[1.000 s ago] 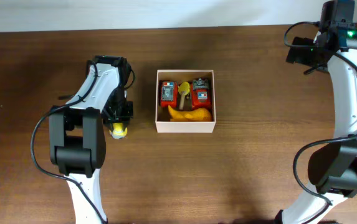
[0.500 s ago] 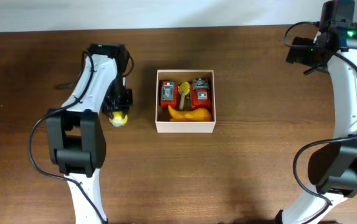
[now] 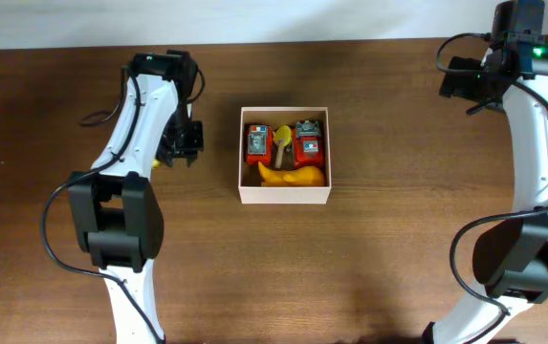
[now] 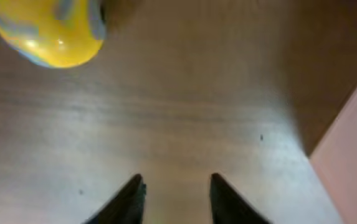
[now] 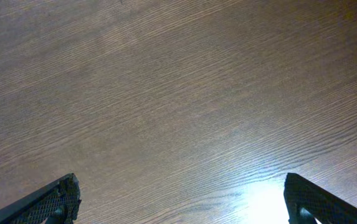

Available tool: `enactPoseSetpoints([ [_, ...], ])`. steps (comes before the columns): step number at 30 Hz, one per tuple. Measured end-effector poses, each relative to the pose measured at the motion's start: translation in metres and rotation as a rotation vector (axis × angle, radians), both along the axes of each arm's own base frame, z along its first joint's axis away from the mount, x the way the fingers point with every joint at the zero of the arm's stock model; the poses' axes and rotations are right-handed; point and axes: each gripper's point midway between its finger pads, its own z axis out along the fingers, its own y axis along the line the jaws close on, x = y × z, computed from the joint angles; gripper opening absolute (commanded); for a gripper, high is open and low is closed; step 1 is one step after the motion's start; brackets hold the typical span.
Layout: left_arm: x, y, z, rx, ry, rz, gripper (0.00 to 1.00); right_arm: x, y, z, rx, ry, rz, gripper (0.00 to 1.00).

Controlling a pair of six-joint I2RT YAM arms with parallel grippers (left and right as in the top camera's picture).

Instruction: Pack container

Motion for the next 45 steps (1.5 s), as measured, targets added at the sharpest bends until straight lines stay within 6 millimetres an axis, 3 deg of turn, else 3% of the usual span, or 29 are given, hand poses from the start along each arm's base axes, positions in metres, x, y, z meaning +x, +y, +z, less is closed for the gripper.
enactPoseSetpoints([
  [7, 0.047, 0.029, 0.005, 0.155, -0.198, 0.001, 0.5, 0.0, 0.0, 0.0, 0.0, 0.0, 0.0, 0.99],
  [12, 0.086, 0.065, 0.013, 0.205, -0.365, 0.081, 0.51, 0.0, 0.0, 0.0, 0.0, 0.0, 0.0, 0.99],
  [17, 0.113, 0.107, 0.022, 0.22, -0.492, 0.178, 0.57, 0.0, 0.0, 0.0, 0.0, 0.0, 0.001, 0.99],
  [22, 0.137, 0.135, 0.021, 0.21, -0.589, 0.236, 0.62, 0.0, 0.0, 0.0, 0.0, 0.0, 0.0, 0.99],
  [25, 0.16, 0.137, 0.002, 0.155, -0.635, 0.213, 0.62, 0.0, 0.0, 0.0, 0.0, 0.0, 0.0, 0.99],
  [30, 0.19, 0.129, -0.047, 0.086, -0.669, 0.166, 0.62, 0.0, 0.0, 0.0, 0.0, 0.0, 0.0, 0.99],
  [33, 0.206, 0.125, -0.062, 0.068, -0.714, 0.15, 0.62, 0.0, 0.0, 0.0, 0.0, 0.0, 0.0, 0.99],
  [40, 0.235, 0.116, -0.056, 0.003, -0.842, 0.123, 0.57, 0.0, 0.0, 0.0, 0.0, 0.0, 0.0, 0.99],
  [45, 0.242, 0.094, -0.05, -0.062, -0.861, 0.078, 0.57, 0.0, 0.0, 0.0, 0.0, 0.0, 0.001, 0.99],
])
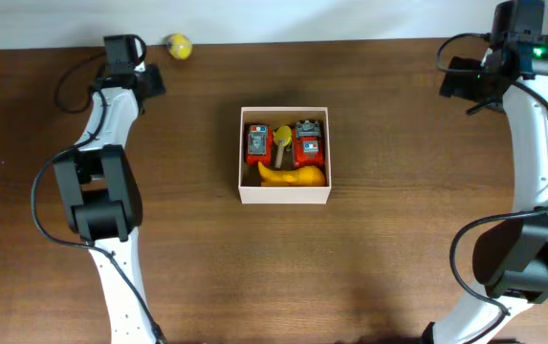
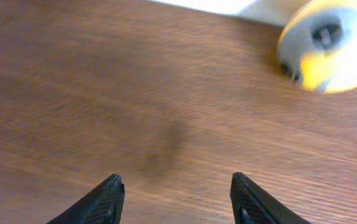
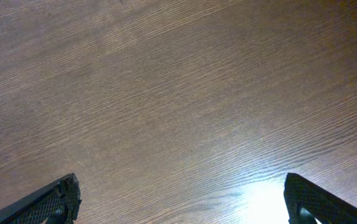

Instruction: Pack container

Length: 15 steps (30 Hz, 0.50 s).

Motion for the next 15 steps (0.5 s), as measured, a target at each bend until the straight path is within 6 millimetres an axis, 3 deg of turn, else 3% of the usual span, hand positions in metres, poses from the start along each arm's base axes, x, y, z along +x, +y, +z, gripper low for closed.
enactPoseSetpoints([
  [9, 0.023, -0.068, 0.027, 0.049, -0.106, -0.169, 0.59, 0.0, 0.0, 0.0, 0.0, 0.0, 0.0, 0.99],
  [15, 0.041, -0.07, 0.051, 0.091, -0.225, -0.164, 0.59, 0.0, 0.0, 0.0, 0.0, 0.0, 0.0, 0.99],
])
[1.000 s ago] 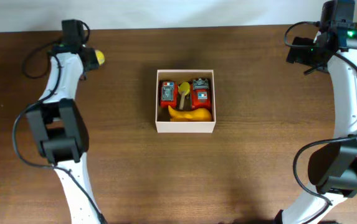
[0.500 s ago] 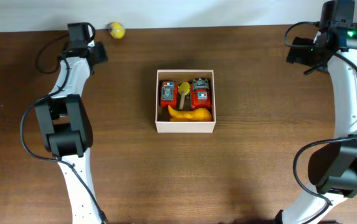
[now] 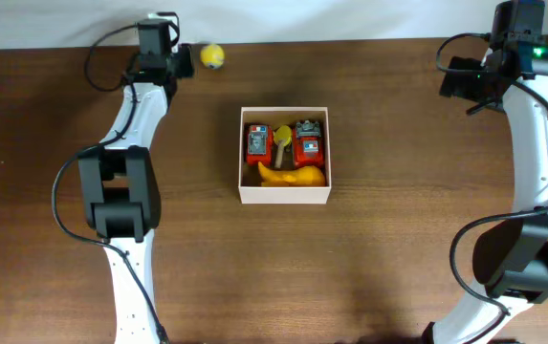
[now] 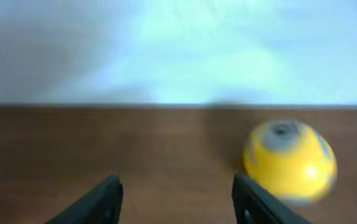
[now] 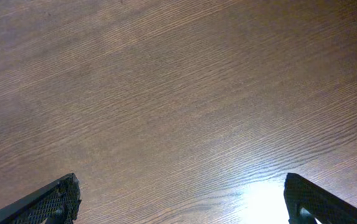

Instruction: Pack container

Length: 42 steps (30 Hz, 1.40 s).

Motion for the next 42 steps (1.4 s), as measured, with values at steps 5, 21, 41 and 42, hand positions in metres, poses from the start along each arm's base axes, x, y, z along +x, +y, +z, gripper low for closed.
enactPoseSetpoints([
  [5, 0.008, 0.003, 0.014, 0.001, -0.062, 0.008, 0.59, 0.0, 0.0, 0.0, 0.0, 0.0, 0.0, 0.99],
  [21, -0.05, -0.102, -0.038, -0.048, 0.254, -0.221, 0.58, 0.0, 0.0, 0.0, 0.0, 0.0, 0.0, 0.99],
  [41, -0.011, -0.135, -0.003, 0.02, 0.005, -0.262, 0.65, 0.0, 0.0, 0.0, 0.0, 0.0, 0.0, 0.99],
  [42, -0.012, -0.135, -0.016, 0.022, 0.026, -0.263, 0.62, 0.0, 0.0, 0.0, 0.0, 0.0, 0.0, 0.99],
])
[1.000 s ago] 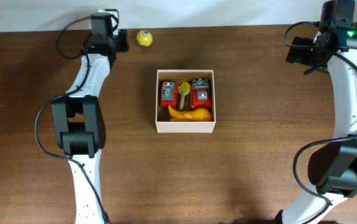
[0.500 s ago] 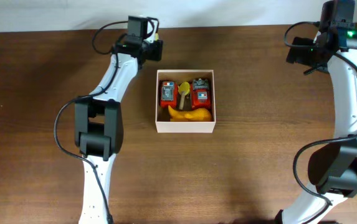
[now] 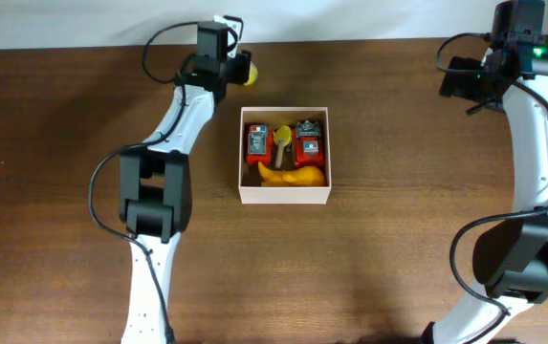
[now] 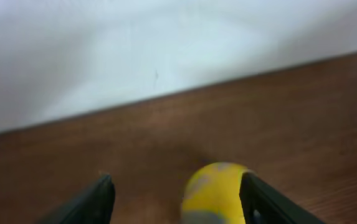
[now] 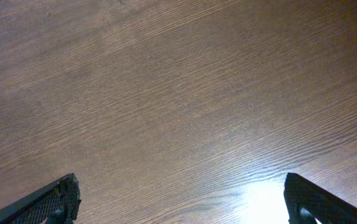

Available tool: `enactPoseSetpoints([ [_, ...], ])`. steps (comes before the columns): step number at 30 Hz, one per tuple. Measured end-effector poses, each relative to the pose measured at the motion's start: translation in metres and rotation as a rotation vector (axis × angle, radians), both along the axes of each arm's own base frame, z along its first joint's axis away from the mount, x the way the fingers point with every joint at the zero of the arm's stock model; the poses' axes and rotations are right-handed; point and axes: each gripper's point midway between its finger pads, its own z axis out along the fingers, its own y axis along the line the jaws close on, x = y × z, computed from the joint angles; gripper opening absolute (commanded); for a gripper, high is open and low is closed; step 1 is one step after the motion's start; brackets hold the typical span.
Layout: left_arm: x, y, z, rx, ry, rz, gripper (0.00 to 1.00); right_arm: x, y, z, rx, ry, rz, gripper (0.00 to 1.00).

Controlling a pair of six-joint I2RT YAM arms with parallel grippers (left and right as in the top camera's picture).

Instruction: Pack container

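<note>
A yellow ball with grey-blue patches (image 3: 249, 70) lies on the wooden table near the back edge, just beyond the white box's (image 3: 285, 196) far-left corner. My left gripper (image 3: 233, 65) is at the ball. In the left wrist view the ball (image 4: 215, 193) sits between the open fingers, close to the right finger (image 4: 259, 199); the left gripper (image 4: 177, 180) has not closed on it. The box holds two red-orange packs, a yellow spoon-like piece and a yellow curved toy. My right gripper (image 3: 457, 81) hangs open at the far right, with only bare table showing under it (image 5: 181, 190).
A white wall runs along the table's back edge (image 4: 134, 56), right behind the ball. The left arm (image 3: 149, 191) stretches from the front left up to the back. The right arm (image 3: 541, 143) stands along the right side.
The ball lay right of my left gripper at the back edge; now it is further right and slightly nearer the box. The left gripper has moved right and straddles it. The right arm is unchanged.
My left gripper was left of the box with the ball just beside it. Then the ball lay at the table's back edge, with the gripper to its left. Both were further right at the following moment, and now the ball sits between the open fingers.
</note>
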Motion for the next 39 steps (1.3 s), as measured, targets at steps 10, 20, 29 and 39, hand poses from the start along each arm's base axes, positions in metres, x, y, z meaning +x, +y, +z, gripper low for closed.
enactPoseSetpoints([
  [10, -0.005, -0.007, -0.011, -0.018, 0.037, -0.04, 0.52, 0.0, 0.0, 0.0, 0.0, 0.0, 0.0, 0.99],
  [20, -0.014, -0.01, -0.018, -0.019, 0.099, -0.061, 0.53, 0.0, 0.0, 0.0, 0.0, 0.0, 0.0, 0.99],
  [29, -0.02, 0.011, -0.018, 0.074, 0.136, 0.028, 0.66, 0.0, 0.0, 0.0, 0.0, 0.0, 0.0, 0.99],
  [39, -0.024, 0.061, -0.029, 0.195, 0.177, 0.17, 0.68, 0.0, 0.0, 0.0, 0.0, 0.0, 0.0, 0.99],
])
